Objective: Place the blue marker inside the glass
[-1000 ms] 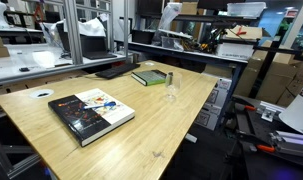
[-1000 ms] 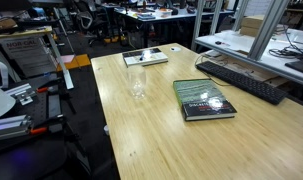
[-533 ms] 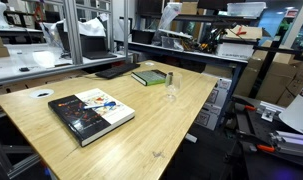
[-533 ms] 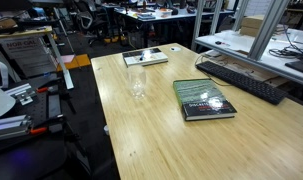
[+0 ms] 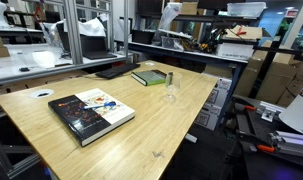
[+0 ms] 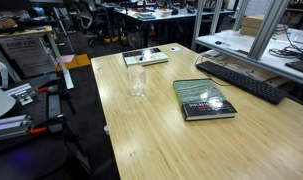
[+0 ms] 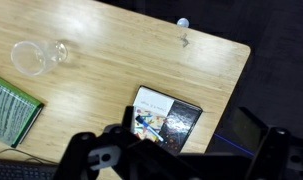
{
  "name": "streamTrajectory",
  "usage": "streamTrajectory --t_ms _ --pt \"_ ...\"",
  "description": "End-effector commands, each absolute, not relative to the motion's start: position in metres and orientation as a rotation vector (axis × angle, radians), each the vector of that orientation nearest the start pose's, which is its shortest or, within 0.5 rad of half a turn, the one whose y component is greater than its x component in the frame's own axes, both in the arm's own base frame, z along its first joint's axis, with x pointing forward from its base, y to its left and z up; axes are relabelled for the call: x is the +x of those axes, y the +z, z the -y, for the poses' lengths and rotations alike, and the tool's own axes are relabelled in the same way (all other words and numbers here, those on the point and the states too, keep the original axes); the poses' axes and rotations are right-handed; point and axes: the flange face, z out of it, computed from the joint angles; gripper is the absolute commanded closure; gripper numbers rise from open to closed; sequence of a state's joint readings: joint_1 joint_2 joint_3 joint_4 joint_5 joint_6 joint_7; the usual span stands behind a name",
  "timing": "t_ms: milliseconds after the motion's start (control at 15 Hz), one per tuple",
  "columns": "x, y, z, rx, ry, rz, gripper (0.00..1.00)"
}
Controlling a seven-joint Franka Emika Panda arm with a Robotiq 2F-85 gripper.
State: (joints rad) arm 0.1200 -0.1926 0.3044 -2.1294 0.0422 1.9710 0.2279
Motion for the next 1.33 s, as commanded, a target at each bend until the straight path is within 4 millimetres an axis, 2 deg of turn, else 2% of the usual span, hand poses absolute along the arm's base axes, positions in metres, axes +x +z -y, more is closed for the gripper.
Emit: streamTrajectory --t_ms 0,133,267,533,667,733,867,1067,1267 --pt "0.508 0.477 -0.227 -3.148 -0.038 0.583 0.0" --pt "0.536 0.458 -0.233 -3.12 -0.082 0.756 0.0" --pt "0.555 0.438 -0.238 -3.079 -0.114 0.923 0.0" --pt "0.567 0.401 -0.239 -2.956 -0.172 1.244 0.0" --pt "0.57 0.395 -0.236 -2.853 -0.195 1.376 0.0" --pt "0.57 0.391 -0.238 -2.925 -0.146 1.258 0.0" --pt "0.571 0.39 -0.238 -2.884 -0.161 1.338 0.0" --pt "0.571 0.391 -0.238 -2.876 -0.165 1.358 0.0" --pt "0.583 0.372 -0.222 -2.762 -0.102 1.449 0.0"
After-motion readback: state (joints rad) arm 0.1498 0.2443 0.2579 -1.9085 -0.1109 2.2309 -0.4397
